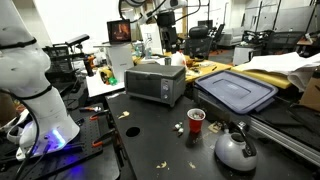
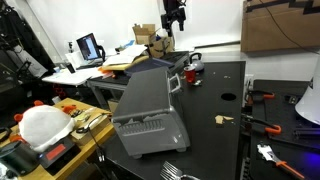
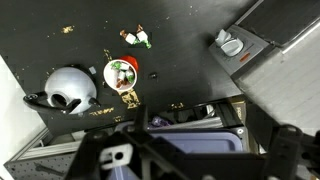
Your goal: Put two pieces of candy in the red cup.
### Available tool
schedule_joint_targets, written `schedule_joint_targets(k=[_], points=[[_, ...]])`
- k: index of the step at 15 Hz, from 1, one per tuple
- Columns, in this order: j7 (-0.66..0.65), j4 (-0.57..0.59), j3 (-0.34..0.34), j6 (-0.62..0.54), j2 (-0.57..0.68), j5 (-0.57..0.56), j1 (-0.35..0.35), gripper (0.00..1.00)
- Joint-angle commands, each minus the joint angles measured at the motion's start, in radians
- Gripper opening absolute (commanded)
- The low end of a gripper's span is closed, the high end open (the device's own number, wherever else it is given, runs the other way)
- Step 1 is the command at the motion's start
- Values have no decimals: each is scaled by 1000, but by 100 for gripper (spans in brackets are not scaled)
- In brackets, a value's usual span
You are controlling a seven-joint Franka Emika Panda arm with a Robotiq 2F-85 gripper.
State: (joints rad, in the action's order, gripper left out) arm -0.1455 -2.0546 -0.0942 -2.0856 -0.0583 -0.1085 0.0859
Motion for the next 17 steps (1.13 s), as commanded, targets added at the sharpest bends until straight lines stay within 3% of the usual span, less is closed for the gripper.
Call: schedule_joint_targets(k=[1, 10, 17], points=[[-6, -45, 11, 48, -83, 33, -3, 100], [-2, -81, 27, 60, -158, 58, -12, 100], [2, -63, 31, 40, -129, 43, -7, 100]])
